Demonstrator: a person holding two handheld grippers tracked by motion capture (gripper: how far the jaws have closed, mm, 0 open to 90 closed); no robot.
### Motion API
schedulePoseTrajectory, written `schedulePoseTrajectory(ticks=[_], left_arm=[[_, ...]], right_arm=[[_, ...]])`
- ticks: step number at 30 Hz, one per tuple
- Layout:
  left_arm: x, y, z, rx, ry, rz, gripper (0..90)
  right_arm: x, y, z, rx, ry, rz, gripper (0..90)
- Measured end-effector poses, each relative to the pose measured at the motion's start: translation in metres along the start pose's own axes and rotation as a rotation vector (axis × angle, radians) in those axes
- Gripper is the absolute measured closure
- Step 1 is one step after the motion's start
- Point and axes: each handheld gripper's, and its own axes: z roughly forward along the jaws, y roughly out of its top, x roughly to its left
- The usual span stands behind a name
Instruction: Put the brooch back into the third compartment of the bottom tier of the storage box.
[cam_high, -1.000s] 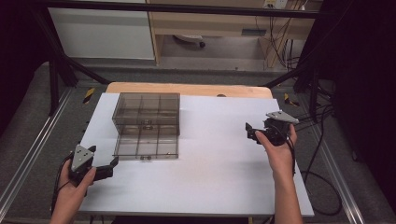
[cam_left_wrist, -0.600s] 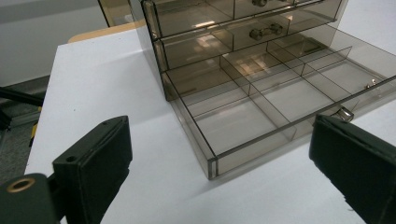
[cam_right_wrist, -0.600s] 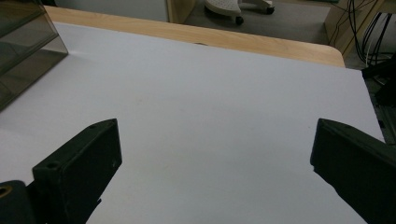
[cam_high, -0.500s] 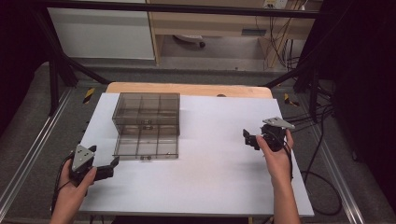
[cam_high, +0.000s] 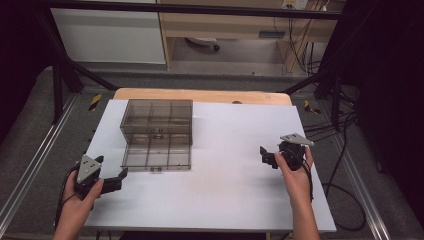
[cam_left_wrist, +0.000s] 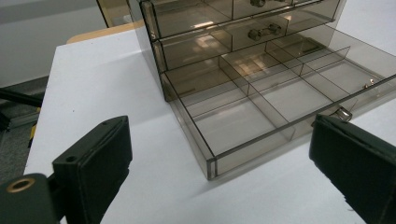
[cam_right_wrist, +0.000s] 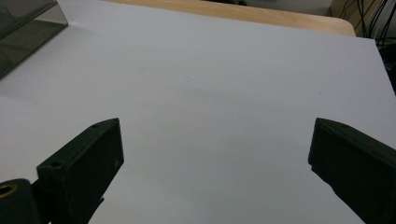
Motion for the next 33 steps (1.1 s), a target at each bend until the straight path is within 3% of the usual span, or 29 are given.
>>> schedulePoseTrajectory(ticks=[11,21,29,33], left_arm=[[-0.003,0.001,0.001,0.0,-0.008,0.01,5.8],[-0.006,0.002,0.0,-0.009,-0.014,0.015,5.8],[-0.017,0.008,0.0,-0.015,-0.064,-0.021,5.8],[-0.029,0.015,-0.002,-0.043,-0.101,-0.007,7.0]], right_arm=[[0.003,-0.019,-0.012,0.03,0.011,-0.003,3.7],[0.019,-0.043,-0.035,0.077,0.049,-0.077,4.8],[0.017,-0.052,-0.035,0.093,0.087,-0.049,5.2],[0.022,-0.052,-0.029,0.117,0.118,-0.055,4.8]])
